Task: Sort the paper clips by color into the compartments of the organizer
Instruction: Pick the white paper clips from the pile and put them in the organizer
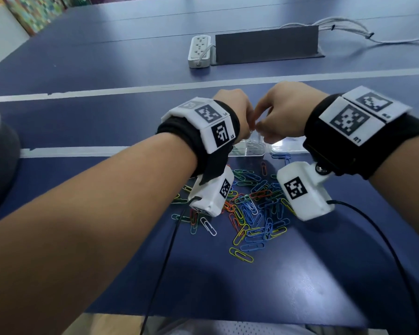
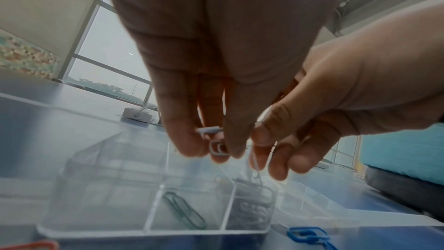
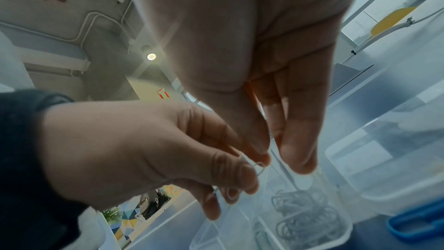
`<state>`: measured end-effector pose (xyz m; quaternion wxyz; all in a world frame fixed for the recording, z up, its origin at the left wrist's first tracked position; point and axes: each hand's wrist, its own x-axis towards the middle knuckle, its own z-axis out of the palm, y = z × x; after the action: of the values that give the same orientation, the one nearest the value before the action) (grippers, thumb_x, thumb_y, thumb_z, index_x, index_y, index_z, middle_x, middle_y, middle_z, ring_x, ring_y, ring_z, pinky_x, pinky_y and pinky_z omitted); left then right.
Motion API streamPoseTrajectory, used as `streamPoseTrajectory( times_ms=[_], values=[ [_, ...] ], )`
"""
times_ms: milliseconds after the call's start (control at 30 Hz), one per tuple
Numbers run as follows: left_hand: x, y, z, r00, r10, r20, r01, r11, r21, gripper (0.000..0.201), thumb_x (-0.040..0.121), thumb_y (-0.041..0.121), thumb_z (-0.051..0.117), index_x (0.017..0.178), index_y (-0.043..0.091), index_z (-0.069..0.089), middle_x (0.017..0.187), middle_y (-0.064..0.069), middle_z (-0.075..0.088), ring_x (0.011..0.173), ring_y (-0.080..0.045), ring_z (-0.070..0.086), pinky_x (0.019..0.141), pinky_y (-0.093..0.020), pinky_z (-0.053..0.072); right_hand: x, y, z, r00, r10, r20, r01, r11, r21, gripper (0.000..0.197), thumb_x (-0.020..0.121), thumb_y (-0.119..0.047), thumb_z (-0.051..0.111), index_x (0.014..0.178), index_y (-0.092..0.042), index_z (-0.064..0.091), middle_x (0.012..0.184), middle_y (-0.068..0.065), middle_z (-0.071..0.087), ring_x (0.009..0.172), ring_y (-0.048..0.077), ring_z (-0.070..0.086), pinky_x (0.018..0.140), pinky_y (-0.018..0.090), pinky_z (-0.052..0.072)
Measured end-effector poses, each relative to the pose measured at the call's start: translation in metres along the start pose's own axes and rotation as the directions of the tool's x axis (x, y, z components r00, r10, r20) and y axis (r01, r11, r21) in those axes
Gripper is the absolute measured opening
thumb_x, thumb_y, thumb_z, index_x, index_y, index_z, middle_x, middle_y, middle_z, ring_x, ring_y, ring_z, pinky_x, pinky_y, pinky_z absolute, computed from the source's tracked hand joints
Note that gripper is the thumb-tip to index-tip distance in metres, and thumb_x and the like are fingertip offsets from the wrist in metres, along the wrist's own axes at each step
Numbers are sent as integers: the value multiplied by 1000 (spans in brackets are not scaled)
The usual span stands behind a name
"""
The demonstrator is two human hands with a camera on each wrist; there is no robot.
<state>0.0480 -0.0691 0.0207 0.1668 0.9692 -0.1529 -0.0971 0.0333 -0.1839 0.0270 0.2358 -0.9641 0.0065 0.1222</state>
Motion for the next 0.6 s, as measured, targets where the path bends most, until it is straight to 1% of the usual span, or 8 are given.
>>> streamPoseTrajectory(
  times_ms=[67, 200, 233, 300, 367, 433, 500, 600],
  values=[
    [1, 3, 3, 1000, 11, -2, -11, 1000, 6, 25, 81, 17, 67, 105, 19, 71, 104, -3, 71, 71, -17, 55, 71, -24, 45, 0, 2, -1, 1000, -13, -10, 13, 1000, -5, 24, 78, -5, 63, 93, -20, 73, 75, 3, 75, 78, 18, 72, 86, 38, 57],
    [2, 7, 4, 1000, 20, 20, -19, 1000, -4, 30, 76, 19, 73, 106, 19, 70, 104, -3, 71, 72, -16, 56, 72, -24, 47, -1, 7, -1, 1000, -4, -10, 4, 1000, 31, 28, 76, 0, 61, 96, -18, 70, 81, 7, 75, 78, 23, 72, 84, 43, 57],
    [2, 8, 4, 999, 23, 28, -23, 1000, -5, 31, 75, 19, 74, 106, 20, 70, 103, -2, 71, 74, -16, 58, 74, -24, 48, -1, 8, -1, 1000, -5, -11, 6, 1000, 26, 31, 75, 1, 62, 98, -19, 69, 83, 8, 75, 79, 24, 72, 84, 43, 57],
    [0, 9, 4, 999, 36, 33, -36, 999, 4, 31, 74, 19, 75, 105, 23, 70, 102, -1, 70, 82, -17, 63, 77, -25, 48, -2, 11, 0, 1000, -5, -7, 6, 1000, 13, 33, 76, -1, 64, 102, -22, 66, 85, 8, 75, 79, 25, 71, 84, 43, 57],
    [-2, 9, 3, 999, 44, 32, -43, 999, -11, 31, 74, 16, 74, 104, 23, 69, 101, -1, 71, 91, -18, 66, 83, -26, 50, -4, 13, 0, 1000, 0, 7, -1, 1000, 19, 30, 80, -4, 61, 102, -23, 64, 82, 8, 75, 71, 22, 72, 81, 41, 58],
    [-3, 9, 2, 998, 50, 36, -49, 999, -24, 33, 75, 11, 71, 106, 23, 69, 102, -2, 72, 94, -18, 67, 88, -28, 51, -5, 14, 1, 1000, 6, 6, -6, 1000, 9, 27, 82, -4, 56, 98, -26, 62, 79, 6, 75, 66, 20, 72, 78, 40, 59],
    [-3, 9, 2, 998, 59, 34, -58, 998, -27, 35, 77, 7, 67, 108, 23, 69, 102, -2, 73, 95, -18, 67, 91, -30, 52, -5, 15, 3, 1000, 2, 1, -2, 1000, -25, 28, 81, -3, 53, 98, -24, 62, 80, 6, 75, 67, 21, 72, 78, 40, 60],
    [-5, 8, 4, 997, 75, 1, -75, 997, -34, 36, 80, 0, 57, 105, 23, 70, 102, -1, 72, 96, -18, 66, 90, -28, 52, -5, 15, 4, 1000, 0, -6, -1, 997, -74, 34, 78, 1, 48, 101, -16, 66, 85, 8, 75, 73, 25, 71, 79, 41, 59]
  ],
)
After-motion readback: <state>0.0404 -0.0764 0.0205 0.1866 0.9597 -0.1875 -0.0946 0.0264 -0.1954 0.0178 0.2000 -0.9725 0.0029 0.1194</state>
